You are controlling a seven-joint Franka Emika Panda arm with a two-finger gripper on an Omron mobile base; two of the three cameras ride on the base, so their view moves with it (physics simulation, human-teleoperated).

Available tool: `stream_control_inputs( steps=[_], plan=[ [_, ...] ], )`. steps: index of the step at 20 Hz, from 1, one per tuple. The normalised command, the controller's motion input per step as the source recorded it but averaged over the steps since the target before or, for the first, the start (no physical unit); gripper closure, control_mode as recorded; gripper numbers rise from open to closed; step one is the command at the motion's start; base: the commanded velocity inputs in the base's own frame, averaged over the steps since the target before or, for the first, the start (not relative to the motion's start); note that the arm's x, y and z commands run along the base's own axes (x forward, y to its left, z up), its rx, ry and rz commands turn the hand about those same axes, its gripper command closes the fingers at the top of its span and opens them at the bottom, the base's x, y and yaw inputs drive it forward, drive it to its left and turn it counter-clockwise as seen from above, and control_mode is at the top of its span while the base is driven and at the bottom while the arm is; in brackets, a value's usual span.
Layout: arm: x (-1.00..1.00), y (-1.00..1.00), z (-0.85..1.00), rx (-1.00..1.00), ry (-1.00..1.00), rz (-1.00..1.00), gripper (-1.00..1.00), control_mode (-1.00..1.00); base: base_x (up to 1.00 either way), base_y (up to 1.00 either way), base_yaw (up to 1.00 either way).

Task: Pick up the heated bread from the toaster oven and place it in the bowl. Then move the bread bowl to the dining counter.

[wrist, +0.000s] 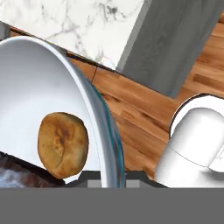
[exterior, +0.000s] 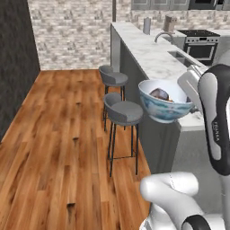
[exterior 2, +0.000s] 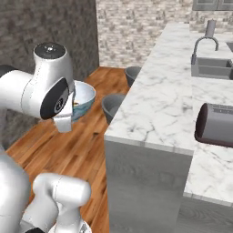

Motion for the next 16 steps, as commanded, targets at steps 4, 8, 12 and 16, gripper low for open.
stream_control_inputs(
  steps=[4,8,12,16],
  plan=[
    [0.32,-1.0,0.0,0.0,0.07,-0.42,1.0,-1.0,0.0,0.0,0.0],
    [0.39,-0.96,0.0,-0.04,-0.12,-0.36,1.0,-1.0,0.0,0.0,0.0],
    [0.49,-0.86,-0.1,-0.04,-0.16,-0.3,1.0,-1.0,0.0,0.0,0.0],
    [0.98,-0.31,-0.32,-0.05,-0.04,-0.17,1.0,-1.0,0.0,0.0,0.0]
  ],
)
